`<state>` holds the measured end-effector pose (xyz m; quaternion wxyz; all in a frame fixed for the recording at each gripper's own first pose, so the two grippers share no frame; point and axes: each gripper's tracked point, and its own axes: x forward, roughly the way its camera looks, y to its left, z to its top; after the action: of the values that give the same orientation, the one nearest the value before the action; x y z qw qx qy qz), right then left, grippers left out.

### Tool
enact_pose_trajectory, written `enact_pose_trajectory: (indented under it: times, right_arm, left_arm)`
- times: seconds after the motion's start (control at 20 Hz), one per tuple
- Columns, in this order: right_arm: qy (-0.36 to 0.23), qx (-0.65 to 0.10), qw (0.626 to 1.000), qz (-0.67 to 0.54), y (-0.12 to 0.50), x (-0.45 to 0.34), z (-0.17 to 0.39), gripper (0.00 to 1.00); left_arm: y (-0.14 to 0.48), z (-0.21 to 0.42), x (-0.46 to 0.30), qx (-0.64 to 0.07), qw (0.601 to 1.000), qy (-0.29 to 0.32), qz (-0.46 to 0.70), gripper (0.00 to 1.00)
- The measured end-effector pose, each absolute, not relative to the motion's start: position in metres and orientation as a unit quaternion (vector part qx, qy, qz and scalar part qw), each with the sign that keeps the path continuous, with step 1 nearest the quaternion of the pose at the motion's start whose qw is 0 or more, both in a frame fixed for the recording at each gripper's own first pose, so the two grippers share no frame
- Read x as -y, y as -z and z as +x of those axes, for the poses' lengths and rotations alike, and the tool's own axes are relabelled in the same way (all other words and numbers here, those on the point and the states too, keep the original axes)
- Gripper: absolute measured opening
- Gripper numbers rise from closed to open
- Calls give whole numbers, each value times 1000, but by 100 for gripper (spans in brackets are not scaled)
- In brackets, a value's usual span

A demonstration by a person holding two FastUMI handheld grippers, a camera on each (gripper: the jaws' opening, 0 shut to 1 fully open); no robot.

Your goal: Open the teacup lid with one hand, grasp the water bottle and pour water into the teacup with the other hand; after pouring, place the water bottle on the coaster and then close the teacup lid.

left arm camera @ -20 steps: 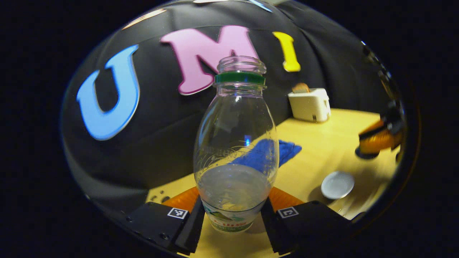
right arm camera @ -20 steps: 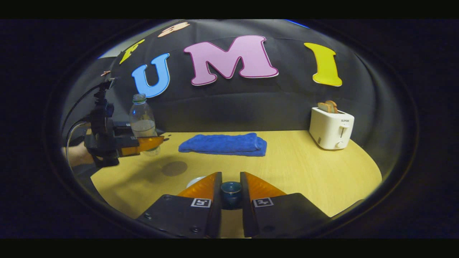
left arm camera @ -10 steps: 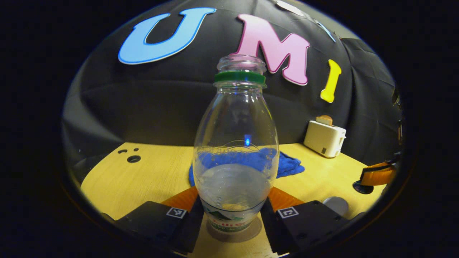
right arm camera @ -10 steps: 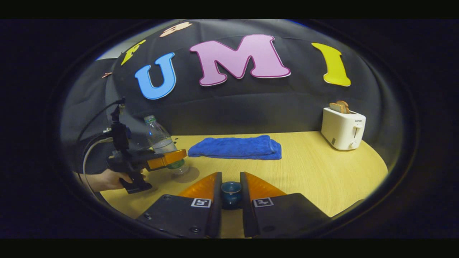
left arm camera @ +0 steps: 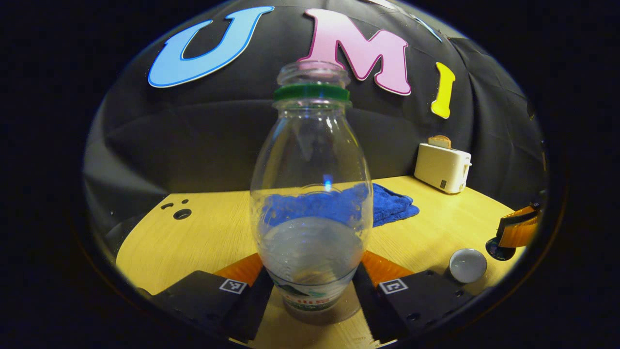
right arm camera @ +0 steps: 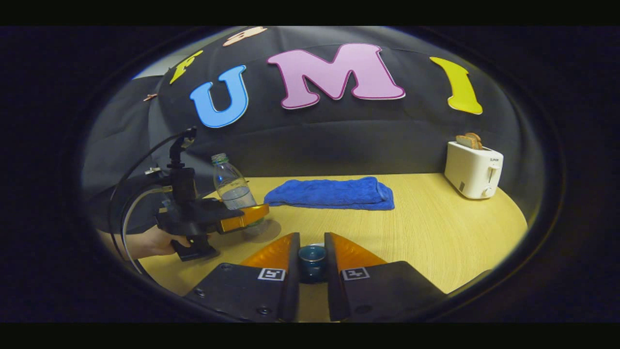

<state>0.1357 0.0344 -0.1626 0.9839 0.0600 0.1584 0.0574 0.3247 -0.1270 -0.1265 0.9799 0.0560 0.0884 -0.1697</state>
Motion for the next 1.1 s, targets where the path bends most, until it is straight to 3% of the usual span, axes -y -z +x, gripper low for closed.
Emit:
enact_pose_trajectory:
  times: [0.05,0.1,0.45,0.65,0.9,0.95,1.1]
  right_arm:
    - [-57,-158,984,59,162,-34,135,28]
    - [-56,-157,984,59,162,-33,135,33]
    - [-52,-152,985,58,158,-30,134,33]
    - [-53,-149,986,58,158,-32,137,33]
    - [-55,-134,988,54,166,-36,150,22]
    - [-53,-131,989,52,170,-34,153,27]
    - [-51,-129,989,46,185,-35,158,27]
  left_arm:
    - [128,322,127,-90,980,170,50,88]
    - [127,317,125,-94,980,170,44,98]
    - [152,285,108,-153,976,152,20,97]
    - [149,260,93,-158,977,145,-9,96]
    - [136,211,70,-142,981,117,-55,96]
    - [134,200,68,-138,982,112,-61,96]
    - [131,169,64,-135,982,111,-77,95]
